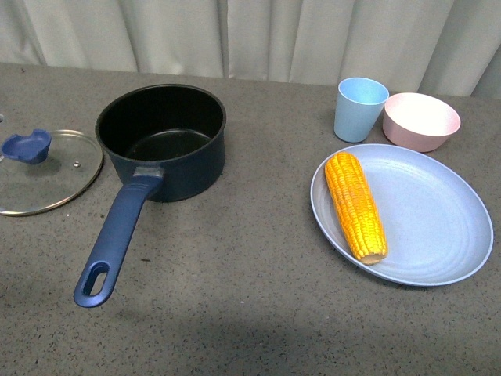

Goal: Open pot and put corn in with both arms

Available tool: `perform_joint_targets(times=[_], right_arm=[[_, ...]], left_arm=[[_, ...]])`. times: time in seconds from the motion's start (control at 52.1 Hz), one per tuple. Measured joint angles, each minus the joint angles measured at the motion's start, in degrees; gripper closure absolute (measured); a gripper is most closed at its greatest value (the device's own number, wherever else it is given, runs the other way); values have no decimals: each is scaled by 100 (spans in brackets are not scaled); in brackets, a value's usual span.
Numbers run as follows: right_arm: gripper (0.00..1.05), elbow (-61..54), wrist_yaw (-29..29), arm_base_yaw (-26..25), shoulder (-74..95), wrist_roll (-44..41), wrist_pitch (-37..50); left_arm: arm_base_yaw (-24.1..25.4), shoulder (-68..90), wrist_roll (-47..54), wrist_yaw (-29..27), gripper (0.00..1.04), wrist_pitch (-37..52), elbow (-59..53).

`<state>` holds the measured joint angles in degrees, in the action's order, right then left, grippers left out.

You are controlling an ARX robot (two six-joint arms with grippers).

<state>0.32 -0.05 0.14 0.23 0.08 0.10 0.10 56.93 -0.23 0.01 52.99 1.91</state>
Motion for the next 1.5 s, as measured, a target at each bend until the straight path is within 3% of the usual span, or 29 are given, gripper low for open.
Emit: perform_joint_targets(times=[0.422, 1.439, 1.497], right_arm=[[9, 0, -2, 0, 0, 0, 0], [9, 0, 0, 0, 0, 0, 0], [9, 0, -2, 0, 0, 0, 0]], left_arm=[[0, -2218, 0, 0, 101, -1891, -77], [0, -4730, 0, 0, 101, -4317, -79], [0, -5193, 2, 2, 101, -4889, -79]])
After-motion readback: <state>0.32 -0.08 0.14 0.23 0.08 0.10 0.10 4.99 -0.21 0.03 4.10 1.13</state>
